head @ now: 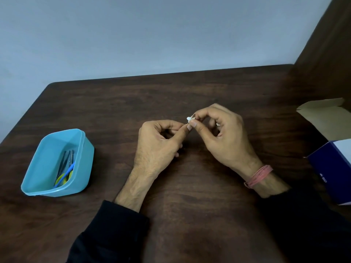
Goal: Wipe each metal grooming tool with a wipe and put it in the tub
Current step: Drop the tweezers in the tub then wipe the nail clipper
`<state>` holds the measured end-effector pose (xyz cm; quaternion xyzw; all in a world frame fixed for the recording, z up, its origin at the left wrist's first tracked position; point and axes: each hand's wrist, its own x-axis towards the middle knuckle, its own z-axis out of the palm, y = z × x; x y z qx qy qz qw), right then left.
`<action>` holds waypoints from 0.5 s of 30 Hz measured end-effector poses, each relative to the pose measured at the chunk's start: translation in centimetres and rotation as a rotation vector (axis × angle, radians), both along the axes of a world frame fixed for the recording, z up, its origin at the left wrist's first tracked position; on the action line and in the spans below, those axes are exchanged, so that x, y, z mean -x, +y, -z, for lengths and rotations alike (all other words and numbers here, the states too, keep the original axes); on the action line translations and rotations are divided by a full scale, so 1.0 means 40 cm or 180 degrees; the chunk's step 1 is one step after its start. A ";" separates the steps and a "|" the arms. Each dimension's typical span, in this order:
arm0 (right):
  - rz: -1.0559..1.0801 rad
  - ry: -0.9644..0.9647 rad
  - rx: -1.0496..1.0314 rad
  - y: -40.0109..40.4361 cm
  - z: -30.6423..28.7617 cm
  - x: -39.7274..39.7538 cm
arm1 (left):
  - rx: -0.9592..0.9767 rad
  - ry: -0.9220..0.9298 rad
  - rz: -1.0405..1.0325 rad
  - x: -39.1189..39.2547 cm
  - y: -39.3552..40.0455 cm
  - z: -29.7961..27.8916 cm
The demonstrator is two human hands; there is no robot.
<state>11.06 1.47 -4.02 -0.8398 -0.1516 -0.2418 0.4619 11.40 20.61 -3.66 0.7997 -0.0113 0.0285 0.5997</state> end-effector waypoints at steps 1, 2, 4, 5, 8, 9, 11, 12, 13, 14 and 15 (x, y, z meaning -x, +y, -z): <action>0.0012 -0.0008 0.0016 -0.001 0.000 0.001 | 0.0030 0.0003 0.0002 0.000 0.000 0.000; 0.0039 -0.0059 0.0002 0.000 -0.001 0.004 | 0.0047 0.0000 0.0019 0.000 -0.001 0.000; 0.0063 -0.0126 -0.0033 -0.002 -0.002 0.006 | 0.0044 -0.0003 0.0043 -0.002 0.000 0.001; 0.0054 -0.0086 -0.0047 -0.002 0.000 0.004 | 0.0036 0.0002 0.0035 -0.002 0.002 0.002; 0.0023 0.0199 -0.0080 -0.002 0.008 -0.008 | -0.0008 -0.0009 -0.0016 -0.002 0.002 0.003; 0.0029 0.0168 -0.0081 -0.002 0.007 -0.007 | 0.0000 -0.0022 -0.0008 -0.001 0.000 0.002; 0.0033 -0.0018 -0.0071 0.000 0.001 0.000 | 0.0037 -0.0034 0.0016 0.001 -0.002 -0.001; 0.0005 -0.0054 -0.0070 -0.001 0.000 0.002 | 0.0018 -0.0036 0.0026 0.001 -0.001 -0.001; -0.0039 -0.0003 -0.0070 -0.002 0.001 0.001 | -0.0035 -0.0038 0.0036 0.001 0.000 0.000; -0.0083 0.0139 -0.0065 -0.003 0.005 -0.002 | -0.0097 -0.0041 0.0045 0.002 0.001 0.000; -0.0123 0.0326 -0.0053 -0.004 0.010 -0.008 | -0.0150 -0.0053 0.0042 0.003 0.002 0.001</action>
